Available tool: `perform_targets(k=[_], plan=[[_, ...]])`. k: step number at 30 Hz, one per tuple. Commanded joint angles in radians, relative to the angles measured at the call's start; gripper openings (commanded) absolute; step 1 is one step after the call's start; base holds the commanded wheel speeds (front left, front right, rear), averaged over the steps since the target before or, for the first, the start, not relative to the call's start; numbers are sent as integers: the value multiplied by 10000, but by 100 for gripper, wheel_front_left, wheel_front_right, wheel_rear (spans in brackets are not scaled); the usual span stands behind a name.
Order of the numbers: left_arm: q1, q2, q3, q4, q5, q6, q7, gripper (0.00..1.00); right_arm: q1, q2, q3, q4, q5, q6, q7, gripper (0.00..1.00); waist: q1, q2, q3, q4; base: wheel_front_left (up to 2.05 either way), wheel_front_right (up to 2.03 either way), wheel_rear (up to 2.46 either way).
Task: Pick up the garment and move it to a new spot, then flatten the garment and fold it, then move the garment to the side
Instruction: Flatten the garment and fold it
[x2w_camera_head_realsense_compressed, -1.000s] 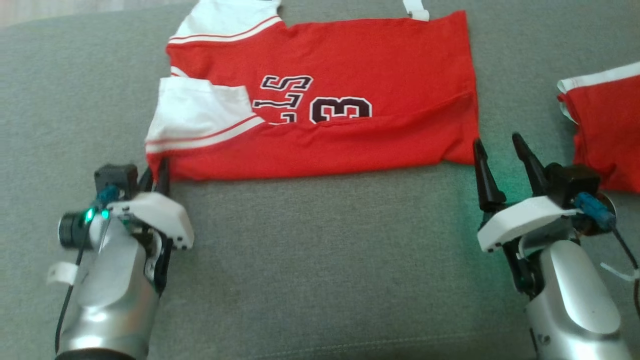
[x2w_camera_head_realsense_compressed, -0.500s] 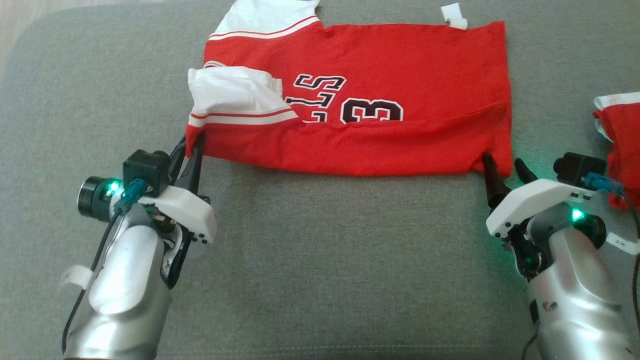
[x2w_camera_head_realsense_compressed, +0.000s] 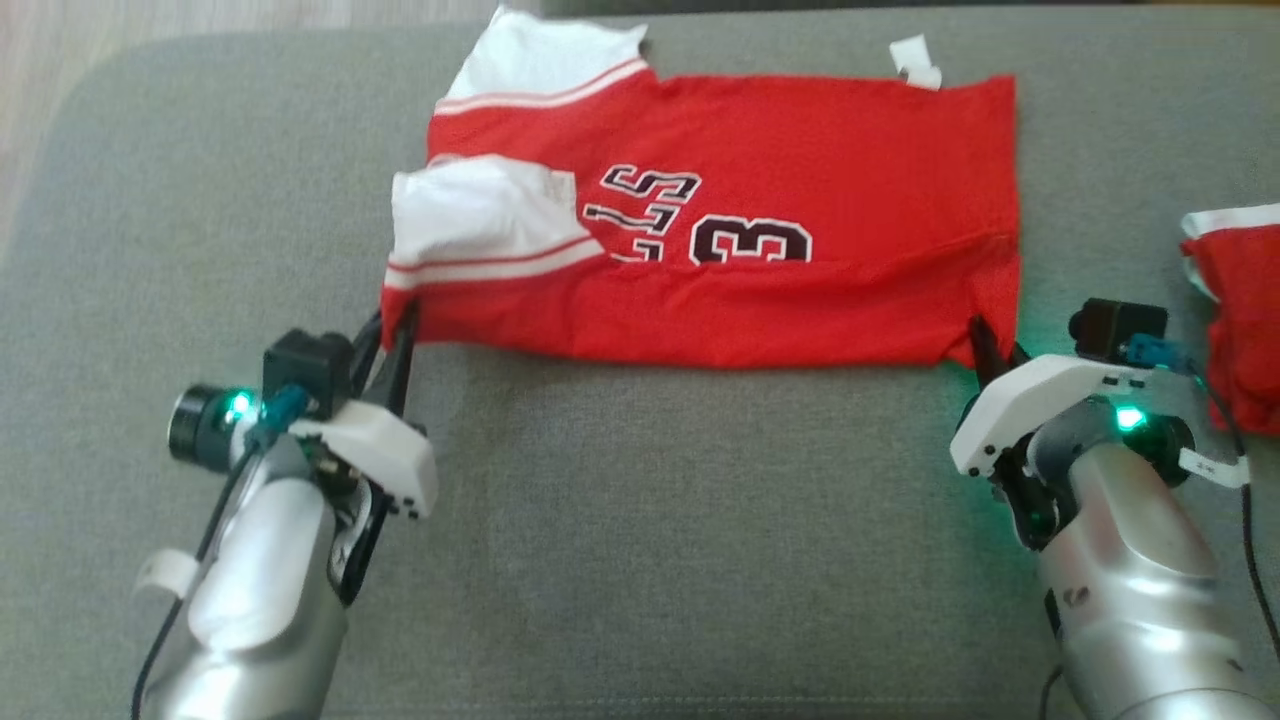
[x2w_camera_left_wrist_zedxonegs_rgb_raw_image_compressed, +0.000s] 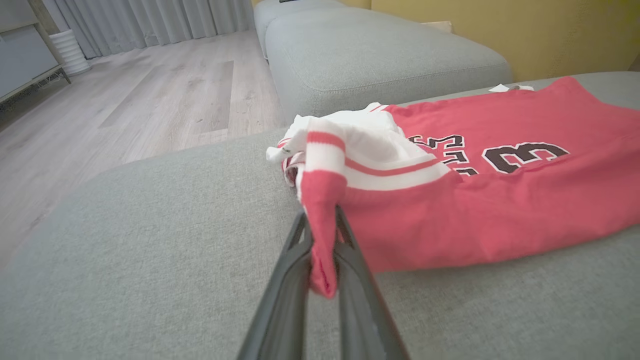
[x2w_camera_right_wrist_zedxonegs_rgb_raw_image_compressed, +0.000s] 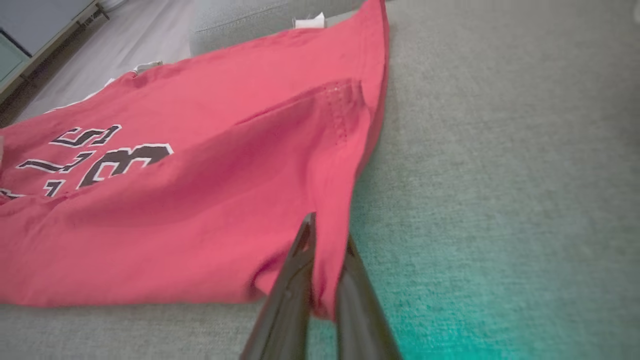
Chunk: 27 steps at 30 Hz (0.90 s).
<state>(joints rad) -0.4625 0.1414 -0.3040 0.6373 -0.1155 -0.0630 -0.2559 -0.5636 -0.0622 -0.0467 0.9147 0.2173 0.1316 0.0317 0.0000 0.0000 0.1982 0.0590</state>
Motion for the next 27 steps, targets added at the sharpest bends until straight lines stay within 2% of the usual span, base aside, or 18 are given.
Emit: perform_targets(k=[1,7,14,20,26,27], plan=[[-1,304,431,-187,5,17,-58,0,-32,75,304,-242,-227,-9,-211,0,0,0,-291,-126,0,0,0],[695,452,550,-44,-93,39,-58,0,409,-73,785,-623,-174,-9,-40,0,0,0,-951,-364,0,0,0],[1589,540,585,74,-319,-74,-58,0,1316,-295,1137,-1496,578,-9,698,0,0,0,-1621,-492,0,0,0],[2706,643,293,-140,-620,-341,340,0,2997,-738,1041,-3127,1264,-9,1981,0,0,0,-2175,-568,0,0,0],[3366,740,204,-617,-906,-404,805,0,4593,-489,416,-4782,1280,-9,2669,0,0,0,-2360,-640,0,0,0],[3413,770,202,-679,-908,-376,843,11,4771,-429,321,-5015,1198,-9,2726,23,0,0,-2356,-661,0,0,0]])
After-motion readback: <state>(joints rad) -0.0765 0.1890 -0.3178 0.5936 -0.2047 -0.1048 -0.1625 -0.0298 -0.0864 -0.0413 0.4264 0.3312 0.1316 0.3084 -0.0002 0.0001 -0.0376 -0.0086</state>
